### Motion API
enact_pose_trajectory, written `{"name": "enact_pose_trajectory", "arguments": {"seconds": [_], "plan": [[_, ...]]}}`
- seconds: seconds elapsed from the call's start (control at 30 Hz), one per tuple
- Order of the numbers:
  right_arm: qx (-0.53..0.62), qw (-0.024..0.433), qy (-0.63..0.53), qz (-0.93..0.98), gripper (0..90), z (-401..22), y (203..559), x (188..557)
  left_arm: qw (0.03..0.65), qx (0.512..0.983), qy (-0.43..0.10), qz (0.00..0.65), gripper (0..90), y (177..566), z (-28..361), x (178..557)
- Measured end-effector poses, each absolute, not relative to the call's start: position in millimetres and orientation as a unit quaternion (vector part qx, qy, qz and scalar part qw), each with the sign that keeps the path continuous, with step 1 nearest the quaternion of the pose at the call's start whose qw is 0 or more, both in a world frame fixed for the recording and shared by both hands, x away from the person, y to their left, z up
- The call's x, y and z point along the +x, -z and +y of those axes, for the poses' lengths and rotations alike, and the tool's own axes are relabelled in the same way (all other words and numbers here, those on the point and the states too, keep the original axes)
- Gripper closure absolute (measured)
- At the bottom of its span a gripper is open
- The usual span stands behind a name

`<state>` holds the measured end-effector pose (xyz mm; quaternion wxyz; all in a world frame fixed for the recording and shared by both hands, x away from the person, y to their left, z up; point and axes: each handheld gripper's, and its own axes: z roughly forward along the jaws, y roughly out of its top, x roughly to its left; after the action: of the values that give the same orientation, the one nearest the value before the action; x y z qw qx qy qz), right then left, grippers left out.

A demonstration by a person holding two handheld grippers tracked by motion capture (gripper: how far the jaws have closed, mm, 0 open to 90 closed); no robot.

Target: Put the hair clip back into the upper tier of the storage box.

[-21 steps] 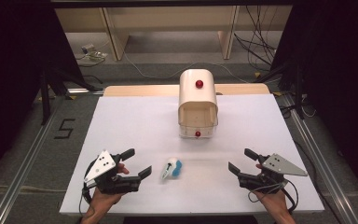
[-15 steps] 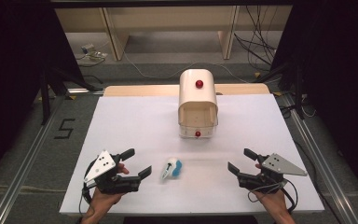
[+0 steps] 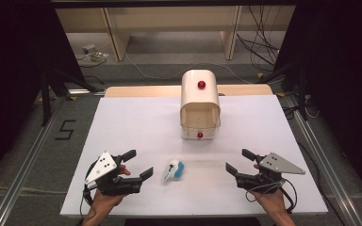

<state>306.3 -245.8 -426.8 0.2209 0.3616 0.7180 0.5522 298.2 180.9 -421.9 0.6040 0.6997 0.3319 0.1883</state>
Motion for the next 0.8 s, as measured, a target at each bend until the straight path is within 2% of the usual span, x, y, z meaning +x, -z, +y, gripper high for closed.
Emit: {"name": "enact_pose_trajectory", "arguments": {"seconds": [0.23, 0.8], "plan": [[0.357, 0.192, -0.553, 0.728, 20.9, -229.9, 425.3, 310.9, 0.604, 0.700, -0.188, 0.332, 12.6, 421.9, 180.3, 298.1], [0.336, 0.158, -0.522, 0.768, 20.8, -186.7, 431.2, 328.7, 0.605, 0.699, -0.188, 0.331, 12.6, 421.4, 180.4, 298.2]]}}
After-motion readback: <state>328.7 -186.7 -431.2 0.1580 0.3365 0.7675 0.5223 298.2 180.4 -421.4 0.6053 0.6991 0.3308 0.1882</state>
